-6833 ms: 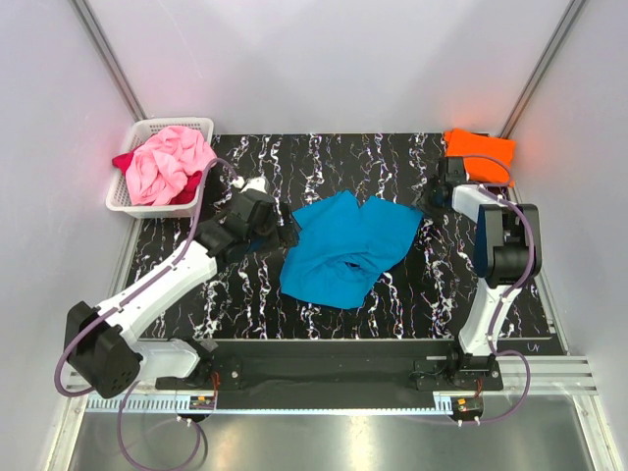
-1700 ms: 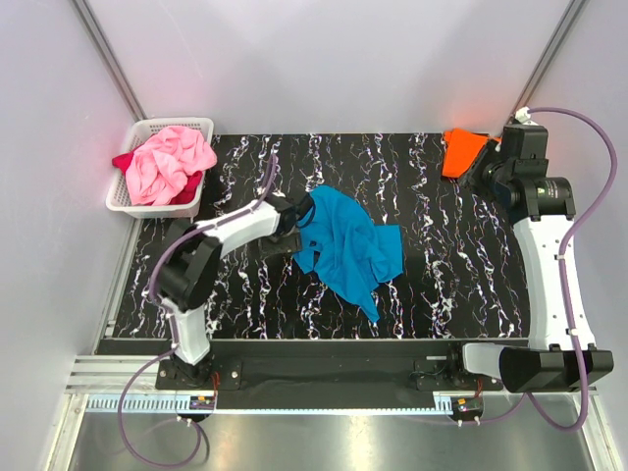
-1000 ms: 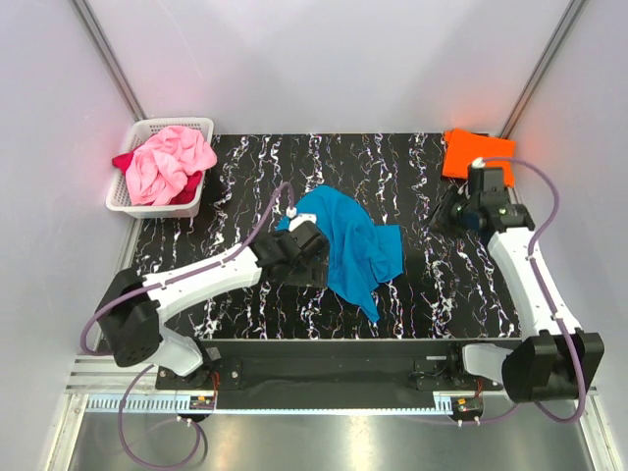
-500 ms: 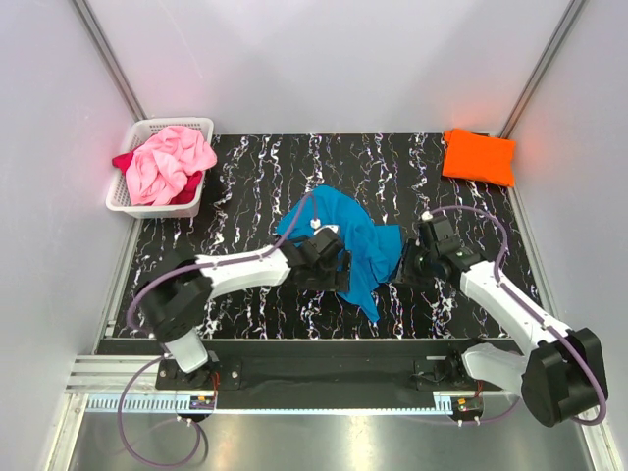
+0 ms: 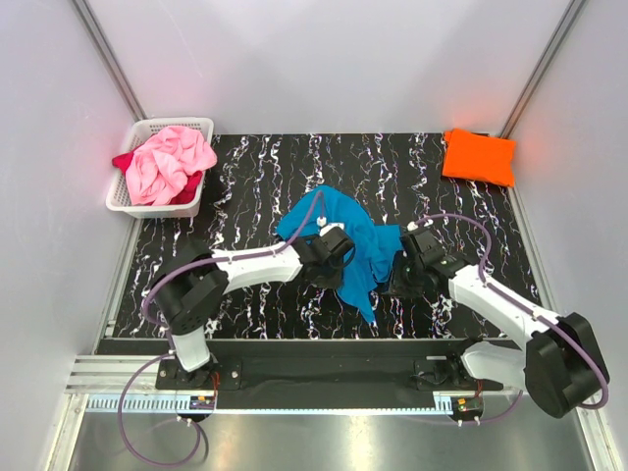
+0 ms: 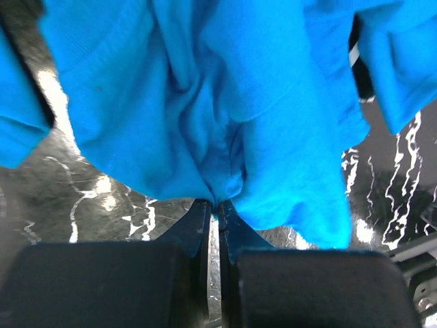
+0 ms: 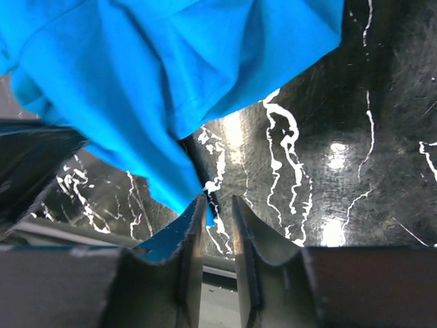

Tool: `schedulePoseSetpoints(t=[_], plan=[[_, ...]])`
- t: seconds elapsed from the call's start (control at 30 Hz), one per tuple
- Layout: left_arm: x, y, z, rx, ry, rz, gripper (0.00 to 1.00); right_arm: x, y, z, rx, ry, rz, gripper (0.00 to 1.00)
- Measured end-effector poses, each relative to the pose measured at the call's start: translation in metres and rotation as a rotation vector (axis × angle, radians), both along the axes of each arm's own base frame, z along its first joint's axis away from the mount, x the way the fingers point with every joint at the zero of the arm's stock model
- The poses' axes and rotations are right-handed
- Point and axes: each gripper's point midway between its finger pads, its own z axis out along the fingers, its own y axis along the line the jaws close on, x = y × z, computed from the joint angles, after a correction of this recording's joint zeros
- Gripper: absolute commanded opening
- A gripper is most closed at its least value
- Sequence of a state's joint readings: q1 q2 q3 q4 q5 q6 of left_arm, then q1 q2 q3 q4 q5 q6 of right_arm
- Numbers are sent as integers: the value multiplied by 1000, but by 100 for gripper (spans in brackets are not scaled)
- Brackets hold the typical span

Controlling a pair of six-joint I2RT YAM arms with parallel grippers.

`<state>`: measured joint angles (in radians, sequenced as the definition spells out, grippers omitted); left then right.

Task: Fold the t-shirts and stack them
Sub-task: Flatten the tshirt out

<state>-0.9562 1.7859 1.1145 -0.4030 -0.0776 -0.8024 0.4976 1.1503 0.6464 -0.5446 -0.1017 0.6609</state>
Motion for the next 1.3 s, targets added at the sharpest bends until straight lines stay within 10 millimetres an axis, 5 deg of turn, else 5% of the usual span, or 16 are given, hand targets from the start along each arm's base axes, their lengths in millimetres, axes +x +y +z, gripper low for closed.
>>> schedulePoseSetpoints(t=[0.17, 0.43, 0.53, 0.8, 1.07, 1.2, 1.3], plan=[[7, 7, 29, 11, -66, 27, 0, 6, -3, -5, -62, -7, -7, 24], [24, 9, 132, -124, -263, 53, 0, 27, -13, 0, -269, -110, -2, 26], [33, 7, 151, -137, -315, 59, 0, 35, -14, 9, -342, -185, 18, 27], [67, 8, 129, -41, -311, 87, 0, 41, -10, 23, -381, -289, 57, 29], [133, 67, 92, 105, -308, 302, 1, 40, -1, 23, -372, -302, 79, 30], [144, 84, 82, 119, -324, 344, 16, 38, 1, 15, -385, -284, 92, 29], [131, 91, 64, 141, -306, 328, 31, 38, 5, 9, -382, -271, 103, 30]])
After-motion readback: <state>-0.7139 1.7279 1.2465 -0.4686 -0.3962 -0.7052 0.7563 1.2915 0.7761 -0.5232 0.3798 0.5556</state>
